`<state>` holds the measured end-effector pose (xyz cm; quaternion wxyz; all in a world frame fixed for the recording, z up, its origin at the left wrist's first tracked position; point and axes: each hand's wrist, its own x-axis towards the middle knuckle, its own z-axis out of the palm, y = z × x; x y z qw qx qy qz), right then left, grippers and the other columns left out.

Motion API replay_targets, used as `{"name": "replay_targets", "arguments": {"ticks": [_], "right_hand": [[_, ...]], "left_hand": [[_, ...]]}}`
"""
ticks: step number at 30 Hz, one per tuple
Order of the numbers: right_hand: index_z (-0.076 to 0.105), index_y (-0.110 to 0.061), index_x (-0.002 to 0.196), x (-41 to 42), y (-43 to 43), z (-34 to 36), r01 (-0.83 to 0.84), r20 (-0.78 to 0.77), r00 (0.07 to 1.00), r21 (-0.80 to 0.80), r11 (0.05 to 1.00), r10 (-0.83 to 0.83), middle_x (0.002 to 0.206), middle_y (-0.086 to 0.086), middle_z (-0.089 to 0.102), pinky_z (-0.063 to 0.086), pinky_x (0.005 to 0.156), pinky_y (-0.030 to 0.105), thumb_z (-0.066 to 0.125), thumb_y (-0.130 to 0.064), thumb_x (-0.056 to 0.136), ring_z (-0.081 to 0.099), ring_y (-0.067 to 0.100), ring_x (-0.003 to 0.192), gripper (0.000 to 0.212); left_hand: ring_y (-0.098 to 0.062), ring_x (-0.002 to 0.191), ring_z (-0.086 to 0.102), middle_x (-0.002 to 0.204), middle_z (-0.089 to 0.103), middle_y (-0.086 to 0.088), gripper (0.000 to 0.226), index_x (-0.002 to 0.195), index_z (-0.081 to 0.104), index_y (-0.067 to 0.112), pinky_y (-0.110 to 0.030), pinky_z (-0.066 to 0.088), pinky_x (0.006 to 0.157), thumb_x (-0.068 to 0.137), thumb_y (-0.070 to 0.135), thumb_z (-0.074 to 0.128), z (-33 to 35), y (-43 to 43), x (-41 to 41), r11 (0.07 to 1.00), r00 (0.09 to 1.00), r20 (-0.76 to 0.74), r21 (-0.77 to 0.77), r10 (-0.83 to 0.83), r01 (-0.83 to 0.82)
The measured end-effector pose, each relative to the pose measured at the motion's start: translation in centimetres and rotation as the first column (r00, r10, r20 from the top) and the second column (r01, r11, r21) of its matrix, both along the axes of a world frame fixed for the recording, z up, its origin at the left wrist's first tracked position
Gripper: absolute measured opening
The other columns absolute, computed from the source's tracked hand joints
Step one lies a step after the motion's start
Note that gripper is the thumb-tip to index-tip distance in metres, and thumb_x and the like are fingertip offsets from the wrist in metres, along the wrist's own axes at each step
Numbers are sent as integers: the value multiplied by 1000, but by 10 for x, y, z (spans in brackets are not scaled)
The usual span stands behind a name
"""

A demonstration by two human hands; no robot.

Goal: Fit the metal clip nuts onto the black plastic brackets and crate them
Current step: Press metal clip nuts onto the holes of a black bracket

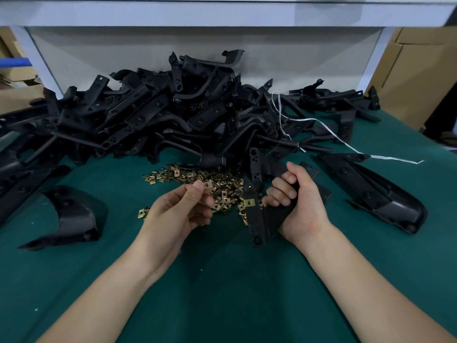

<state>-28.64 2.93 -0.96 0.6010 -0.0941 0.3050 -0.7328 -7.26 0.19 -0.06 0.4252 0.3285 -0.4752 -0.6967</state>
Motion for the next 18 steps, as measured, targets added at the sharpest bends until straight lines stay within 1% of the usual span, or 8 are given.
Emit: {"name": "replay_targets", "arguments": {"ticks": [6, 11, 14, 18], "right_hand": [[43, -24, 56, -1, 0, 0, -1, 27, 1000, -5, 1000, 1, 46, -8, 24, 32, 41, 22, 57, -35, 94, 24, 9, 38, 43], [43, -24, 56, -3, -1, -2, 4, 75, 997, -11, 1000, -3, 46, -8, 25, 32, 41, 22, 59, -35, 93, 24, 8, 39, 41], [44, -24, 57, -4, -2, -3, 20, 81, 997, -18, 1000, -18, 46, -8, 25, 32, 41, 22, 59, -35, 93, 25, 8, 39, 41], [45, -24, 57, -7, -3, -6, 30, 107, 994, -34, 999, -26, 46, -9, 26, 32, 41, 22, 61, -35, 92, 26, 8, 38, 40]], "left_hand": [[-14, 71, 62, 82, 67, -5, 24, 89, 79, 17, -25, 55, 64, 88, 38, 66, -1, 1, -1, 998, 998, 2, 28, -57, 57], [-16, 72, 64, 83, 69, -9, 23, 90, 79, 14, -26, 56, 64, 85, 34, 70, -2, 6, -4, 983, 985, 20, 65, -173, 172], [-15, 72, 64, 83, 69, -8, 18, 87, 79, 18, -25, 57, 66, 80, 33, 74, -1, 12, -7, 976, 975, 47, 54, -215, 212], [-14, 72, 63, 83, 69, -7, 14, 83, 78, 20, -25, 56, 67, 79, 33, 74, -1, 20, -11, 968, 965, 79, 54, -250, 247]]}}
